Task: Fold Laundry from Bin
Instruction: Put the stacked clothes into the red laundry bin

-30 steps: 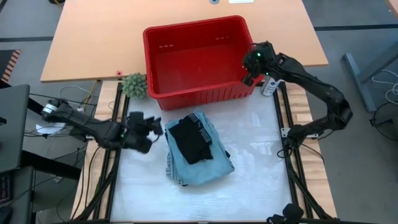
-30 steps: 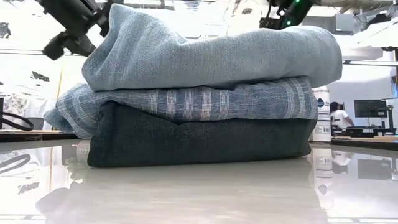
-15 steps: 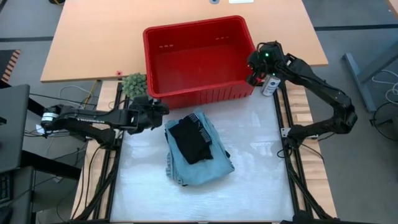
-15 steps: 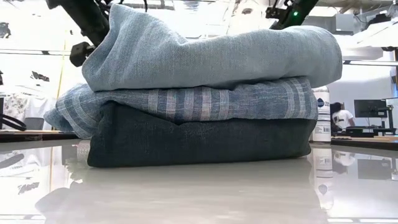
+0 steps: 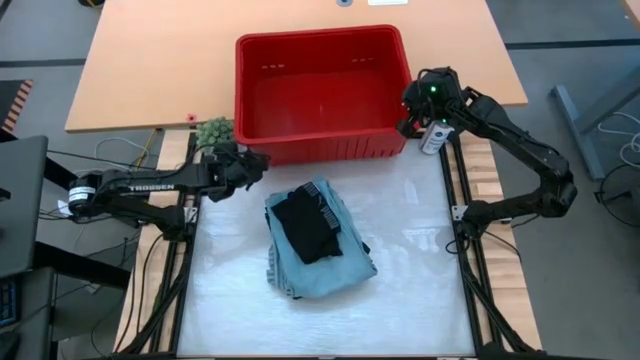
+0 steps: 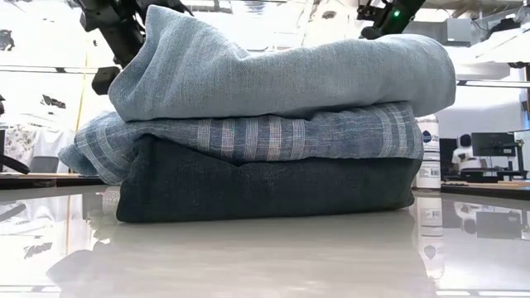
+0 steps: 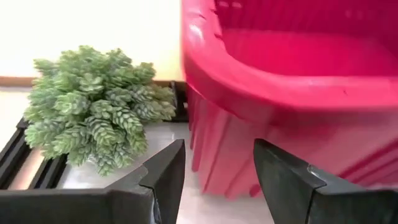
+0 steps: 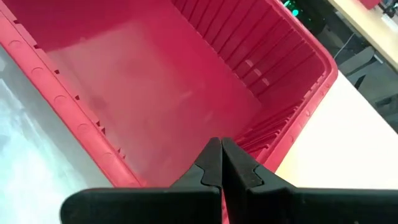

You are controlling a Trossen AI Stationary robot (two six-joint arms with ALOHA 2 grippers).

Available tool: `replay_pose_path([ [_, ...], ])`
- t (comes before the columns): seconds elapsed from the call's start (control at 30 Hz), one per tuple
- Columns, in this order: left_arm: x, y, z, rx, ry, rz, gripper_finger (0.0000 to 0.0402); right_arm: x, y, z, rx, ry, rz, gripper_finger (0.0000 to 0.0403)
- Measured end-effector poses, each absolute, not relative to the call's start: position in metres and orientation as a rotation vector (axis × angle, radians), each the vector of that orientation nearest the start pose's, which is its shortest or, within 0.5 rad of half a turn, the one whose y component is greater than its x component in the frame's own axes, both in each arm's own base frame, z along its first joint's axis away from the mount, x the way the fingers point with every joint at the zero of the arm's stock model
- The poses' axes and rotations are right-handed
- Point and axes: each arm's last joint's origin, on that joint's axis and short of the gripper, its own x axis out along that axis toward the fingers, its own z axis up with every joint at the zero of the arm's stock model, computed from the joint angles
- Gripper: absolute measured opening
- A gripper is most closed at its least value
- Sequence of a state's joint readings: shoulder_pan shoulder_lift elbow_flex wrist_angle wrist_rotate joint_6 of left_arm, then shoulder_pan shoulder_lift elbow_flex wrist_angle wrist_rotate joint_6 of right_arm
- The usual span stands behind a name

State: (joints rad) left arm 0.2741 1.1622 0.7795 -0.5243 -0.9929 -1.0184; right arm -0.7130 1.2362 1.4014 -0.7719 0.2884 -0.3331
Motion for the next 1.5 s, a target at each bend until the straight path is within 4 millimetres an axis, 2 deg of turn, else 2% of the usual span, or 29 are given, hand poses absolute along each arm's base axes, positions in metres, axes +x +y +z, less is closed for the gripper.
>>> replay_pose_path([
  [0.13,0.2,0.081,0.247,-0.466,0.275,1.426,0.0178,0.18,-0.163,0.397,-0.155,0.776,-0.843,0.0024],
  [0.57,0.181,0.08,0.269,-0.497,0.204,1.388,0.0178,0.18,-0.147,0.405,-0.181,0.734,-0.804,0.0024],
  [0.77,0.164,0.073,0.288,-0.507,0.118,1.346,0.0178,0.182,-0.134,0.409,-0.192,0.701,-0.759,0.0024],
  [0.87,0.156,0.067,0.299,-0.596,0.093,1.193,0.0178,0.183,-0.123,0.409,-0.098,0.654,-0.642,0.0026],
  [1.0,0.155,0.051,0.311,-0.721,0.154,0.771,0.0178,0.183,-0.104,0.401,0.119,0.668,-0.258,0.004],
  [1.1,0.153,0.037,0.312,-0.909,0.202,0.574,0.0178,0.187,-0.098,0.391,0.32,0.725,-0.162,0.0059],
  [1.23,0.155,0.009,0.307,-1.036,0.322,0.428,0.0178,0.193,-0.091,0.363,0.438,0.843,-0.157,0.0093],
  [1.37,0.162,-0.019,0.299,-1.078,0.384,0.416,0.0178,0.199,-0.087,0.319,0.552,0.928,-0.181,0.0142],
  [1.5,0.167,-0.049,0.297,-1.121,0.32,0.419,0.0178,0.204,-0.082,0.272,0.71,0.949,-0.124,0.0203],
])
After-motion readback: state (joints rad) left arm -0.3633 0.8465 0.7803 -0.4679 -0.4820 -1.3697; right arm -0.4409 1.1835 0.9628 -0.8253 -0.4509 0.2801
